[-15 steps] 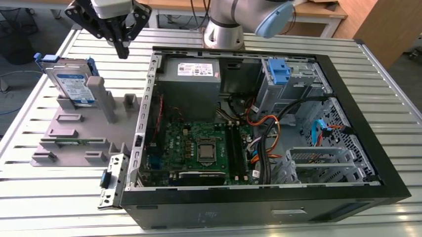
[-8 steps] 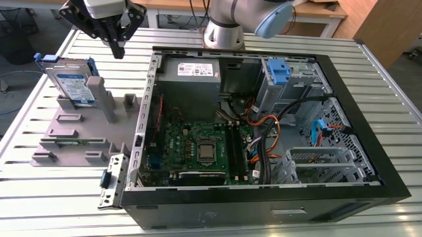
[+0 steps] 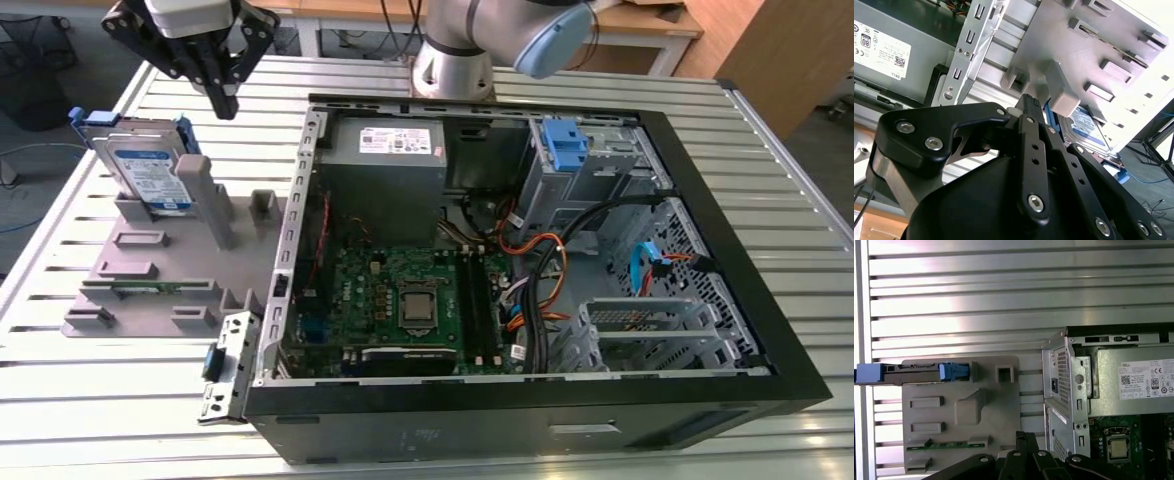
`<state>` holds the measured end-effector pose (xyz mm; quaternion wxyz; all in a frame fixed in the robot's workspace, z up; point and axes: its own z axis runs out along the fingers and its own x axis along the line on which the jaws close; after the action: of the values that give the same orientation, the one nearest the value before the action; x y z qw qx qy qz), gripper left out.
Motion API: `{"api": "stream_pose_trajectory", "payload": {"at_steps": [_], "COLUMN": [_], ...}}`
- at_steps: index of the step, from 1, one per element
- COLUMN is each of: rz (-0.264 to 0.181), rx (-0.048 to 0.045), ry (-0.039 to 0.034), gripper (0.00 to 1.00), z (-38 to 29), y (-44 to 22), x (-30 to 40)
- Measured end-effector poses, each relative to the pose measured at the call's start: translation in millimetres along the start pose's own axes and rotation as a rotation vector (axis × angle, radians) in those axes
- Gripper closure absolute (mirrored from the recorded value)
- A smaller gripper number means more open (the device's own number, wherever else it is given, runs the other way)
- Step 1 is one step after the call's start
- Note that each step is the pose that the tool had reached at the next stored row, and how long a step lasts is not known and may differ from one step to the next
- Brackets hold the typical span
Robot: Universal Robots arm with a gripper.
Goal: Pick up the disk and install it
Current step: 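Reach for the disk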
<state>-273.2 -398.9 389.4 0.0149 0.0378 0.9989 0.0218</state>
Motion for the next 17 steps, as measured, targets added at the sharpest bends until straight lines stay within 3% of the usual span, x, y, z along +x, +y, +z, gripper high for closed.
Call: {"api": "stream_pose_trajectory", "payload": {"at_steps": [17], "rz": [0.0], "rx": [0.0], "ry": [-0.0001], "gripper": [0.89], "z": [0.1], "y": [-0.3], "x": [3.4]}}
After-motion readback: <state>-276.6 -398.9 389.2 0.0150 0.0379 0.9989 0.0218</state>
